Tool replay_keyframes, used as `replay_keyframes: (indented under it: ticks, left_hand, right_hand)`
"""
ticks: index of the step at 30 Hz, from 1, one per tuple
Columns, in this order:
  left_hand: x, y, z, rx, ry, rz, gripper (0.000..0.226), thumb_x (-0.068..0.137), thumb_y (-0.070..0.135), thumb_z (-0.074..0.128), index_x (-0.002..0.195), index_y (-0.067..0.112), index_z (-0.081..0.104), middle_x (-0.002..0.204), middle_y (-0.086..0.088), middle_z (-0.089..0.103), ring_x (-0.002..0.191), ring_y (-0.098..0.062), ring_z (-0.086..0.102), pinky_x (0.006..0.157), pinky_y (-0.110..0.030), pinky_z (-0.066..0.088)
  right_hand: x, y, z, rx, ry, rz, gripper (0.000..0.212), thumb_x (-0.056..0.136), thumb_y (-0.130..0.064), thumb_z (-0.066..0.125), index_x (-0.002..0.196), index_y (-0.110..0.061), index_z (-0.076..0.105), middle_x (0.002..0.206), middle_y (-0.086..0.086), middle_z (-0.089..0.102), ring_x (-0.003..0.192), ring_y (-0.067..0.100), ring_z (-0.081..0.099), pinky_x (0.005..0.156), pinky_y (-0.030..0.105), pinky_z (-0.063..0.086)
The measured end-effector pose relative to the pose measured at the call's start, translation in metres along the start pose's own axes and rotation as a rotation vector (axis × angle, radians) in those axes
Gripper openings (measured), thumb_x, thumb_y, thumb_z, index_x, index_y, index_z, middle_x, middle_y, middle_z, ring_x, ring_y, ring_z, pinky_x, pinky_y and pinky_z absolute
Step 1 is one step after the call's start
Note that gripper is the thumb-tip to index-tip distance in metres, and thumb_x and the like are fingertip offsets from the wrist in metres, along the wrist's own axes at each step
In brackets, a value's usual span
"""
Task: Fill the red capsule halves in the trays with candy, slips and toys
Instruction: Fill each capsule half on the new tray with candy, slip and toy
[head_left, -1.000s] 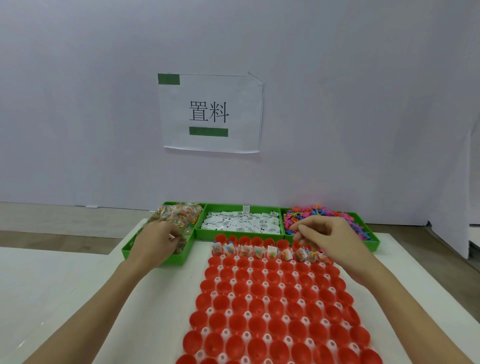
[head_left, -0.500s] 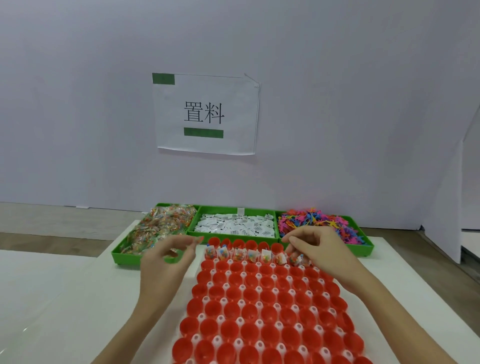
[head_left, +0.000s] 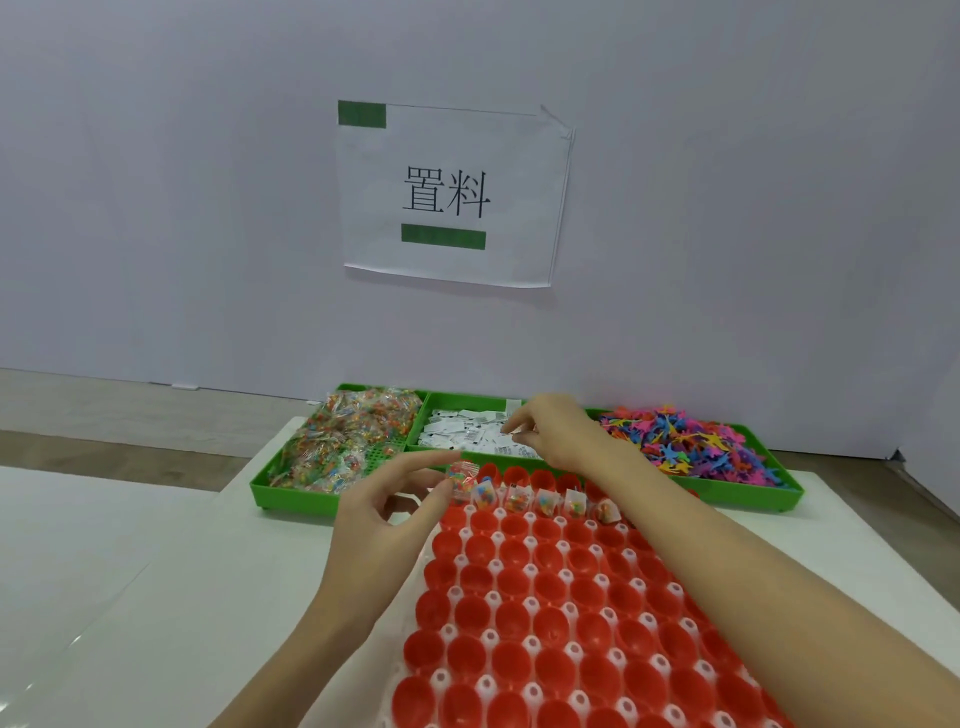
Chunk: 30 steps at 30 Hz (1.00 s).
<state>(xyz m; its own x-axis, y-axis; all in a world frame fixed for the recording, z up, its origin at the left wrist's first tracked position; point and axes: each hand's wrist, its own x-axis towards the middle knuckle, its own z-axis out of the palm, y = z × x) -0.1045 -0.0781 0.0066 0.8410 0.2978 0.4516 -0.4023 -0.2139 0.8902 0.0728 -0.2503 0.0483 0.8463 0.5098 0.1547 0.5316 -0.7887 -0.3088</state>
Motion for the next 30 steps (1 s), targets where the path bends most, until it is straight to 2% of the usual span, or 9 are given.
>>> replay_keyframes:
  ticks: [8, 11, 13, 16, 19, 21, 23, 25, 30]
  left_hand:
    - [0.008, -0.008, -0.007, 0.072, -0.009, 0.015, 0.033, 0.09, 0.004, 0.073, 0.098, 0.036, 0.079, 0.083, 0.003, 0.075, 0.079, -0.012, 0.067, 0.07, -0.018, 0.053]
    - [0.008, -0.009, -0.01, 0.097, -0.017, 0.013, 0.034, 0.09, 0.003, 0.073, 0.097, 0.036, 0.079, 0.083, 0.006, 0.074, 0.078, -0.011, 0.067, 0.069, -0.017, 0.052]
    - [0.009, -0.009, -0.011, 0.106, -0.031, 0.003, 0.036, 0.091, 0.002, 0.071, 0.096, 0.036, 0.079, 0.083, 0.007, 0.074, 0.078, -0.009, 0.066, 0.069, -0.016, 0.051]
    - [0.01, -0.009, -0.012, 0.098, -0.05, -0.025, 0.039, 0.092, -0.001, 0.067, 0.096, 0.036, 0.079, 0.083, 0.006, 0.073, 0.076, -0.007, 0.065, 0.07, -0.019, 0.053]
    - [0.008, -0.007, -0.012, 0.07, -0.073, -0.039, 0.04, 0.094, -0.001, 0.065, 0.097, 0.036, 0.079, 0.082, 0.003, 0.073, 0.072, -0.008, 0.065, 0.07, -0.026, 0.056]
    - [0.006, -0.004, -0.011, 0.056, -0.093, -0.043, 0.039, 0.095, 0.0, 0.065, 0.098, 0.036, 0.079, 0.081, 0.002, 0.073, 0.071, -0.011, 0.064, 0.071, -0.031, 0.056]
    - [0.002, -0.002, -0.008, 0.049, -0.126, -0.045, 0.038, 0.096, 0.001, 0.064, 0.101, 0.035, 0.079, 0.082, 0.002, 0.072, 0.071, -0.018, 0.065, 0.072, -0.035, 0.055]
    - [-0.002, 0.002, -0.002, 0.057, -0.159, -0.035, 0.035, 0.097, 0.002, 0.064, 0.107, 0.032, 0.078, 0.085, 0.0, 0.071, 0.073, -0.024, 0.066, 0.073, -0.039, 0.056]
    - [-0.02, 0.019, 0.018, 0.023, -0.147, 0.044, 0.028, 0.091, 0.01, 0.075, 0.115, 0.025, 0.07, 0.087, 0.0, 0.075, 0.08, -0.018, 0.072, 0.076, -0.028, 0.058]
  right_hand:
    - [0.028, 0.004, 0.017, -0.223, -0.038, -0.022, 0.02, 0.091, -0.019, 0.075, 0.109, -0.013, 0.078, 0.122, 0.006, 0.072, 0.109, 0.021, 0.068, 0.097, 0.04, 0.055]
    - [0.028, 0.003, 0.018, -0.284, -0.01, -0.07, 0.01, 0.094, -0.01, 0.069, 0.098, -0.007, 0.078, 0.109, 0.007, 0.075, 0.095, 0.02, 0.071, 0.086, 0.036, 0.059]
    - [0.026, 0.002, 0.017, -0.309, 0.029, -0.09, 0.015, 0.097, -0.008, 0.061, 0.091, -0.006, 0.074, 0.1, 0.007, 0.073, 0.088, 0.021, 0.069, 0.079, 0.034, 0.058]
    - [0.018, 0.003, 0.009, -0.287, 0.183, -0.101, 0.018, 0.101, -0.016, 0.054, 0.099, -0.008, 0.07, 0.098, 0.004, 0.067, 0.091, 0.021, 0.063, 0.078, 0.034, 0.056]
    - [0.0, 0.003, 0.0, -0.123, 0.328, -0.1, 0.016, 0.103, -0.024, 0.057, 0.103, -0.013, 0.068, 0.094, -0.001, 0.069, 0.084, 0.015, 0.062, 0.077, 0.03, 0.054]
    - [-0.023, 0.001, -0.008, 0.1, 0.399, -0.066, 0.013, 0.1, -0.023, 0.063, 0.102, -0.013, 0.071, 0.09, -0.003, 0.072, 0.075, 0.008, 0.065, 0.073, 0.02, 0.053]
    - [-0.053, 0.001, -0.016, 0.317, 0.435, -0.004, 0.009, 0.097, -0.019, 0.067, 0.102, -0.015, 0.074, 0.085, -0.005, 0.075, 0.067, 0.004, 0.068, 0.063, 0.011, 0.051]
    - [-0.089, 0.002, -0.024, 0.475, 0.43, 0.038, 0.011, 0.096, -0.016, 0.069, 0.104, -0.019, 0.076, 0.081, -0.007, 0.075, 0.066, 0.004, 0.071, 0.06, 0.012, 0.052]
    - [-0.174, -0.008, -0.028, 0.646, 0.434, 0.036, 0.023, 0.095, -0.01, 0.07, 0.106, -0.03, 0.075, 0.084, -0.007, 0.076, 0.069, 0.011, 0.073, 0.069, 0.015, 0.056]
